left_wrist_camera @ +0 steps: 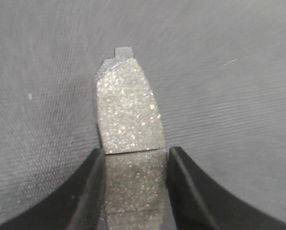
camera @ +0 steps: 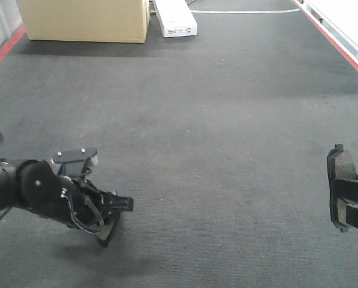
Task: Move and align brake pads A on conveyor
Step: 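Lower the left gripper's brake pad onto the belt and release it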
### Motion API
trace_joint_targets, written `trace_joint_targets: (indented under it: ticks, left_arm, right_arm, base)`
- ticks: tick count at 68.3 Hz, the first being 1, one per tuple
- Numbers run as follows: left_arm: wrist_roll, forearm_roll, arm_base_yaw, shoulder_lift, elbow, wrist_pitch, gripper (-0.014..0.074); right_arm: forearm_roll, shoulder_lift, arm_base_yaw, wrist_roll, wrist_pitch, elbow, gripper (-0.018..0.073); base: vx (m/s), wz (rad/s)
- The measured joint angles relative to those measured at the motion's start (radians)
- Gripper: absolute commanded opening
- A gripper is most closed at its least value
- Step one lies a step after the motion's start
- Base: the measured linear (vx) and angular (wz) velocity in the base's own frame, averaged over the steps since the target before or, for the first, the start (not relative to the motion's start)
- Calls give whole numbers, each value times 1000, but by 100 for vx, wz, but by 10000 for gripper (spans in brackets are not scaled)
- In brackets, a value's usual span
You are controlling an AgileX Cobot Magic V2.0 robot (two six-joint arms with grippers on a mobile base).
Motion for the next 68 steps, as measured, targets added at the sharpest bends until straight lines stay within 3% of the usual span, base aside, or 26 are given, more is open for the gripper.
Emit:
trace_joint_targets:
  ticks: [11, 40, 54, 68]
  left_arm:
    - [-4, 1, 0, 14, 0, -23, 242]
    - [-5, 13, 0, 14, -6, -61, 435]
    - [-2, 55, 0, -43, -6, -61, 425]
    - [6, 167, -3, -289, 12, -22, 336]
  right_arm:
    - [0, 0, 0, 0, 0, 0, 99]
    - [0, 0, 0, 0, 0, 0, 99]
    - [0, 0, 0, 0, 0, 0, 99]
    - [0, 0, 0, 0, 0, 0, 99]
  base:
    - [0, 0]
    - [0, 0]
    - [0, 0]
    - [0, 0]
